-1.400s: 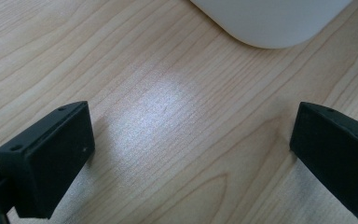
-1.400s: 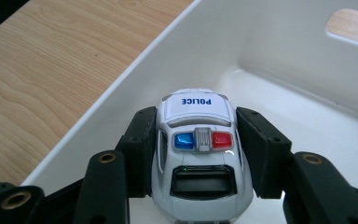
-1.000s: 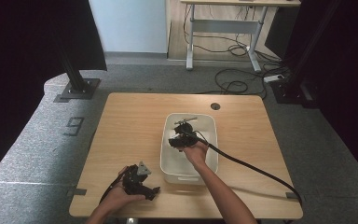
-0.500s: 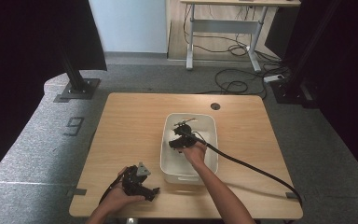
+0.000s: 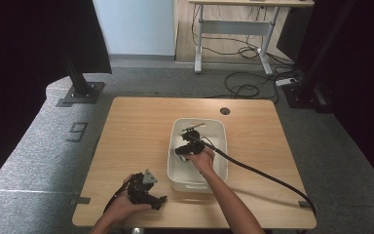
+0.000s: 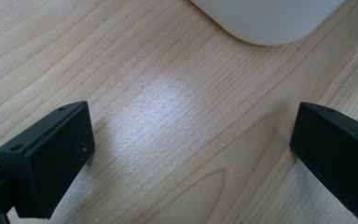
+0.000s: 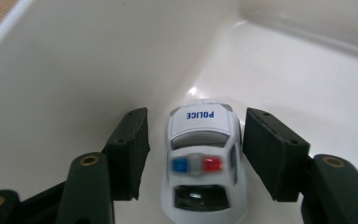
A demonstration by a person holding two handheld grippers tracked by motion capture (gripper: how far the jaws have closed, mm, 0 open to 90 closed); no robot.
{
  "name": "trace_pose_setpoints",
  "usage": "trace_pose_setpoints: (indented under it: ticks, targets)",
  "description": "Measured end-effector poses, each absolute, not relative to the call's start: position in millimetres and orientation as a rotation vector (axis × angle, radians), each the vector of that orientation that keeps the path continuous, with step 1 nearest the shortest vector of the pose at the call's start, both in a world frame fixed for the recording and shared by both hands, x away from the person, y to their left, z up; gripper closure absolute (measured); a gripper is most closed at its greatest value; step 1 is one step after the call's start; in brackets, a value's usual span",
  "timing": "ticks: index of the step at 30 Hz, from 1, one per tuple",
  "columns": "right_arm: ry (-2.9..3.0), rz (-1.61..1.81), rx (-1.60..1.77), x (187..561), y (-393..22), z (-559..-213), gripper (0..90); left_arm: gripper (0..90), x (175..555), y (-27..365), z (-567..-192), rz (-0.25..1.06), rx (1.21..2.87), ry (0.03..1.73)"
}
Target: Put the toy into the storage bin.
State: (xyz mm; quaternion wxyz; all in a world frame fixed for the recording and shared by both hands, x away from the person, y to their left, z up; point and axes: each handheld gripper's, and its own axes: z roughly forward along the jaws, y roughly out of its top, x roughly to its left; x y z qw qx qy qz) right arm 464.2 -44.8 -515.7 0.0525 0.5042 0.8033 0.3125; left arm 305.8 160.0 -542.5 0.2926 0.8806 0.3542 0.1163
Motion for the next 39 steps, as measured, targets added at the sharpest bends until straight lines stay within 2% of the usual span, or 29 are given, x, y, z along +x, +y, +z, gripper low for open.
trace_pose_setpoints:
  ticks: [12,32,39]
  targets:
    - [2.486,0.799,1.48,456.1,-47.8,-515.2,33.3,0.0,305.8,159.9,-542.5,0.309,2.345,0.944]
    - [2.622,0.812,1.461,437.9,-40.8,-513.7,37.2,0.0,306.6,159.5,-542.5,0.309,2.346,0.942]
    - [2.605,0.796,1.432,434.8,-43.7,-508.4,35.4,0.1,306.4,159.6,-542.6,0.309,2.345,0.943]
